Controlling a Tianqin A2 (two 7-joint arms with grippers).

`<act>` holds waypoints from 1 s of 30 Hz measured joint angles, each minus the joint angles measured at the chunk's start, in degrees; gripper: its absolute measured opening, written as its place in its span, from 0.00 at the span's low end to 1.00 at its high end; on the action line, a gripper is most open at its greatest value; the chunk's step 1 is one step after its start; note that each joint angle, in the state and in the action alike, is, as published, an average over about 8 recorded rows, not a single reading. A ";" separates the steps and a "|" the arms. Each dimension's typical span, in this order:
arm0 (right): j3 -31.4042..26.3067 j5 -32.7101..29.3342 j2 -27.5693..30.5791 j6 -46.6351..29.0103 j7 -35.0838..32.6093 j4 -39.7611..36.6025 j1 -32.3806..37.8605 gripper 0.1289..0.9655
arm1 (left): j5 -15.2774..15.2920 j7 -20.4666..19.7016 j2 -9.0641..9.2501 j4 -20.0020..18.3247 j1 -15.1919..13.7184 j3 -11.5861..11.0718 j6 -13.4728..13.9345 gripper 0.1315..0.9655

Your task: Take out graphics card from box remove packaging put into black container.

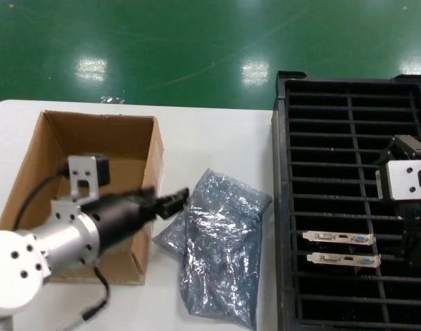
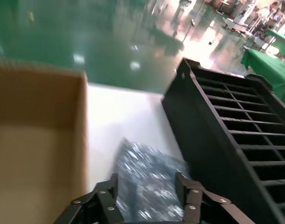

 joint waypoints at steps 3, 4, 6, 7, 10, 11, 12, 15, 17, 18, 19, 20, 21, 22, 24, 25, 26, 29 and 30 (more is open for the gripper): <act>0.00 0.00 0.00 0.00 0.00 0.00 0.00 1.00 | 1.79 4.44 -1.28 -3.13 0.57 0.91 -2.90 0.33; 0.00 0.00 0.00 0.00 0.00 0.00 0.00 1.00 | 2.83 6.11 -1.62 -4.53 0.86 1.19 -4.03 0.33; 0.00 0.00 0.00 0.00 0.00 0.00 0.00 1.00 | 5.59 9.68 -2.03 -7.50 1.53 1.59 -6.52 0.39; 0.00 0.00 0.00 0.00 0.00 0.00 0.00 1.00 | 7.21 11.35 -2.07 -8.89 1.87 1.67 -7.76 0.43; 0.24 0.25 -0.15 0.47 -0.17 -0.05 -0.38 1.00 | 10.76 15.11 -1.97 -11.76 2.74 1.67 -10.78 0.52; 0.42 0.44 -0.26 0.81 -0.30 -0.09 -0.66 1.00 | 11.32 15.94 -1.92 -12.23 2.97 1.65 -11.50 0.55; 0.65 0.67 -0.39 1.23 -0.48 -0.13 -1.00 1.00 | 11.48 16.63 -1.91 -12.44 3.16 1.66 -12.10 0.59; 1.69 1.72 -1.02 3.19 -1.28 -0.35 -2.59 1.00 | 9.74 17.80 -2.15 -12.12 3.70 1.93 -13.33 0.64; 2.63 2.65 -1.59 4.93 -1.99 -0.55 -4.01 1.00 | 7.86 18.57 -2.39 -11.66 4.14 2.22 -14.23 0.69; 3.13 3.15 -1.88 5.86 -2.38 -0.65 -4.77 1.00 | 6.95 19.07 -2.52 -11.47 4.38 2.35 -14.77 0.72; 3.64 3.67 -2.19 6.81 -2.78 -0.75 -5.54 1.00 | 6.05 19.61 -2.64 -11.28 4.64 2.49 -15.34 0.75; 4.19 4.22 -2.52 7.84 -3.20 -0.87 -6.38 1.00 | 5.09 20.21 -2.77 -11.08 4.91 2.64 -15.96 0.78; 4.76 4.79 -2.86 8.91 -3.64 -0.99 -7.24 1.00 | 4.11 20.82 -2.90 -10.88 5.20 2.79 -16.60 0.80; 5.32 5.36 -3.20 9.95 -4.07 -1.10 -8.09 1.00 | 3.14 21.43 -3.04 -10.69 5.48 2.94 -17.24 0.80; 6.48 6.54 -3.90 12.14 -4.99 -1.35 -9.87 1.00 | 1.12 22.71 -3.31 -10.28 6.08 3.25 -18.57 0.84; 7.07 7.12 -4.25 13.23 -5.44 -1.47 -10.75 1.00 | 0.12 23.34 -3.45 -10.08 6.37 3.40 -19.23 0.85; 7.67 7.73 -4.62 14.37 -5.91 -1.59 -11.68 1.00 | -0.93 24.00 -3.59 -9.87 6.68 3.57 -19.92 0.87; 9.48 9.55 -5.70 17.75 -7.30 -1.97 -14.46 1.00 | -4.04 25.97 -4.02 -9.25 7.62 4.05 -21.99 0.92; 10.09 10.17 -6.07 18.89 -7.77 -2.10 -15.39 1.00 | -5.10 26.64 -4.16 -9.04 7.93 4.22 -22.68 0.94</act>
